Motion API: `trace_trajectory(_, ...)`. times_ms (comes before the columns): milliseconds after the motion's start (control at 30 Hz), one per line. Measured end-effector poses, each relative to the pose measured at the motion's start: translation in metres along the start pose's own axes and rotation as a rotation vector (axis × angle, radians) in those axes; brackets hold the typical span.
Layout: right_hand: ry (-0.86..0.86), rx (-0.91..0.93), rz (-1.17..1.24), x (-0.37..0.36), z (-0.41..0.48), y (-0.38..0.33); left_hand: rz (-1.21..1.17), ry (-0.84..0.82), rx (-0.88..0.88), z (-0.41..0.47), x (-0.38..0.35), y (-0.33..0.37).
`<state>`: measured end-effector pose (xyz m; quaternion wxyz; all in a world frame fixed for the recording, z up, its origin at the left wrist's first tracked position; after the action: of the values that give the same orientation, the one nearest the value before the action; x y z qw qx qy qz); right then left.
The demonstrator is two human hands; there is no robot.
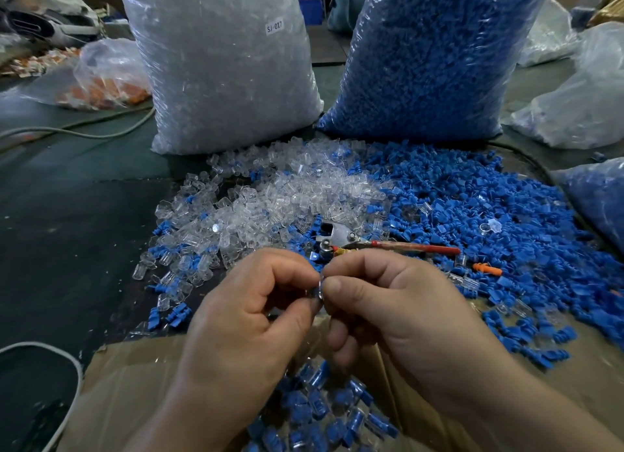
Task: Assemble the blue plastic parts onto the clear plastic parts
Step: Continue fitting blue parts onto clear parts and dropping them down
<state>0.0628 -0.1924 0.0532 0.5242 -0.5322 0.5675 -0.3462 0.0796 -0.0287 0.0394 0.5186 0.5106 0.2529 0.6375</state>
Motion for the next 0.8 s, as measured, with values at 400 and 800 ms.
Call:
trace_trajectory(400, 0.132, 0.627, -1.106, -0.003, -0.003, 0.005, -0.193, -0.099, 0.287, -0.005, 0.004, 0.006)
trace_trajectory(800, 0.129, 0.63, -1.357, -0.01, -0.003, 0.003, -0.351, 0.037, 0.407, 0.001, 0.001, -0.014)
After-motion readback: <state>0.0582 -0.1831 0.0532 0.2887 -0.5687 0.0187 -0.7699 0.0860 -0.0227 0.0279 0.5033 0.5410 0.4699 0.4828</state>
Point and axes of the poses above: each hand's wrist, its own z-axis towards the middle knuckle, its own x-axis out of the back of the hand, y = z × x, the point moved 1 cm from there along z, towards the middle knuckle, and after that the axes turned 3 degrees about -z, right-handed, at the moved point
